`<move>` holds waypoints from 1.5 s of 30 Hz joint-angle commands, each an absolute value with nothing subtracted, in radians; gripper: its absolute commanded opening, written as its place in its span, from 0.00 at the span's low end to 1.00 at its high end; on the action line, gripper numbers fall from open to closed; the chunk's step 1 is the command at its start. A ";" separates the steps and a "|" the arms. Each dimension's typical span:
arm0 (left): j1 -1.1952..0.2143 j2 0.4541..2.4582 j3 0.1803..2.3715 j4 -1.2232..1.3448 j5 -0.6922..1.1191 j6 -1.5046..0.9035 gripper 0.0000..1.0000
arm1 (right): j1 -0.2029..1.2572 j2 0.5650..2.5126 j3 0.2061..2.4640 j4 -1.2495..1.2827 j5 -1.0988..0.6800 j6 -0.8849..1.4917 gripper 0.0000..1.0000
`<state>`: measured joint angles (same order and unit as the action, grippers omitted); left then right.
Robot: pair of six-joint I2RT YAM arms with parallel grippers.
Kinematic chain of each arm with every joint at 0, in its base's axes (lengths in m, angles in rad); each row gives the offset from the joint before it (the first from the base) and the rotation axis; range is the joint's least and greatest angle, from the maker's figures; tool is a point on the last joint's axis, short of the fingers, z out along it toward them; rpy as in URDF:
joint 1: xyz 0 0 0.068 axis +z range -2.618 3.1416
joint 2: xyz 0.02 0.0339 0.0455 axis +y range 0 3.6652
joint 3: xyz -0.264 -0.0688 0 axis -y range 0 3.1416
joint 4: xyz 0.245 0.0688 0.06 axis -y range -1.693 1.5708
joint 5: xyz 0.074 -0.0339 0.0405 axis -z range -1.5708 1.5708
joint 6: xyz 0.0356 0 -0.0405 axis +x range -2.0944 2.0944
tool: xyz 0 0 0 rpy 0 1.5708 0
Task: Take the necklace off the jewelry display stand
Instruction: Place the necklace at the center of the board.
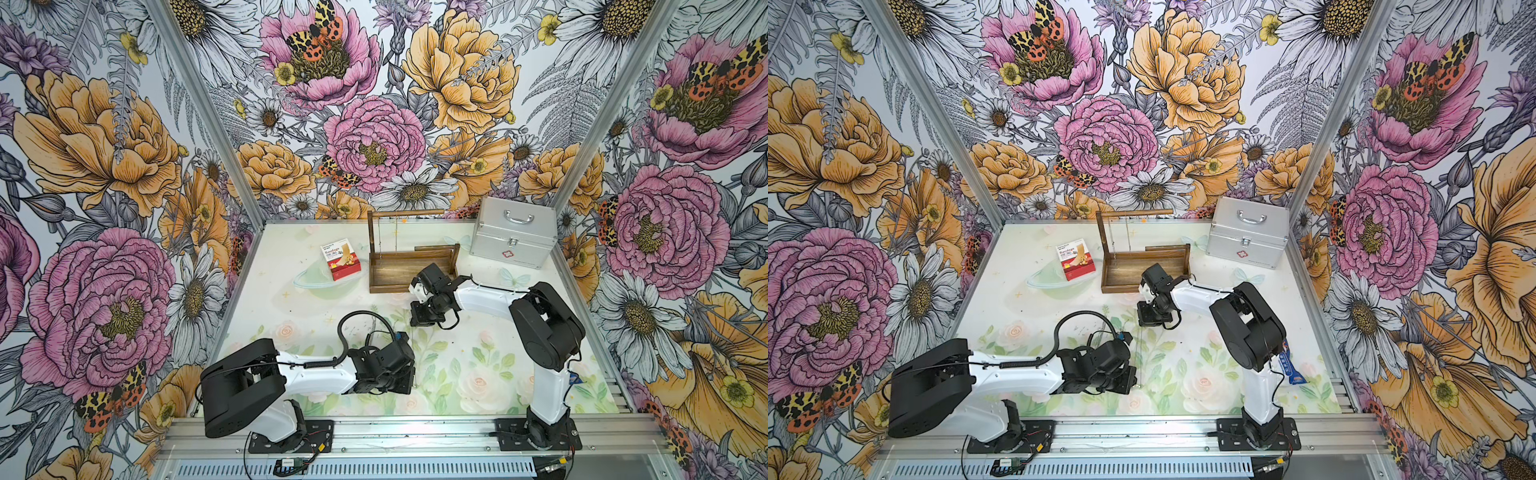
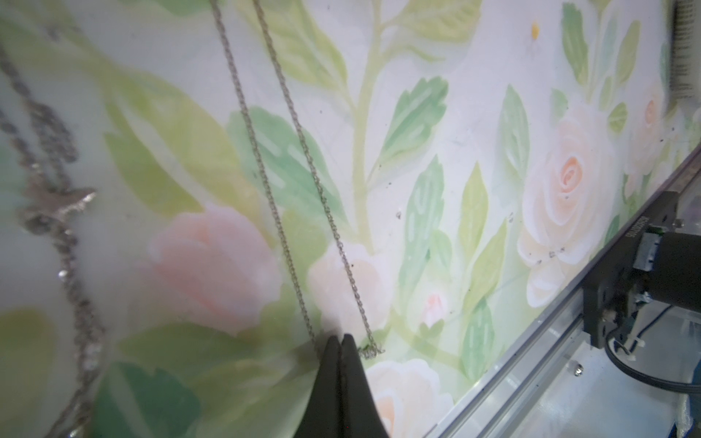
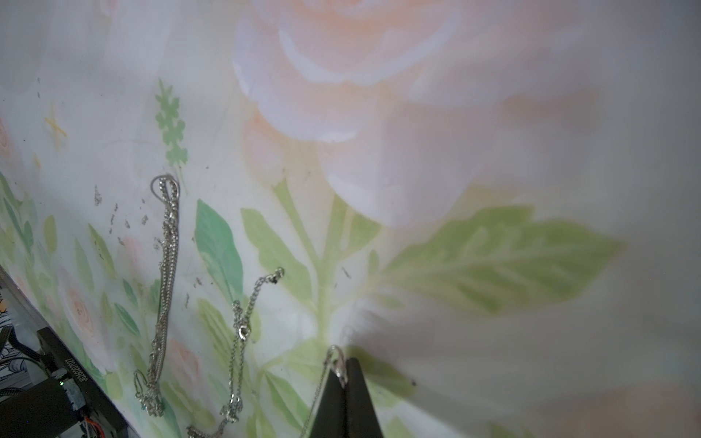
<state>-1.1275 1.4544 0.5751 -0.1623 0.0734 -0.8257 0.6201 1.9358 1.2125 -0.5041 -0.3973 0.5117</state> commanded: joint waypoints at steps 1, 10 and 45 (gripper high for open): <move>-1.129 1.460 0.546 -0.232 0.065 -0.805 0.01 | 0.612 1.949 1.242 -0.495 -0.408 0.524 0.00; -1.129 1.448 0.543 -0.235 0.060 -0.806 0.01 | 0.612 1.960 1.251 -0.499 -0.412 0.527 0.00; -1.128 1.417 0.557 -0.238 0.042 -0.807 0.01 | 0.604 1.963 1.252 -0.500 -0.427 0.532 0.04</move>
<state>-1.1282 1.4212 0.5564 -0.1875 0.0704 -0.8261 0.6090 1.9598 1.2354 -0.5049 -0.4187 0.5240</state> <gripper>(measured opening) 0.050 0.047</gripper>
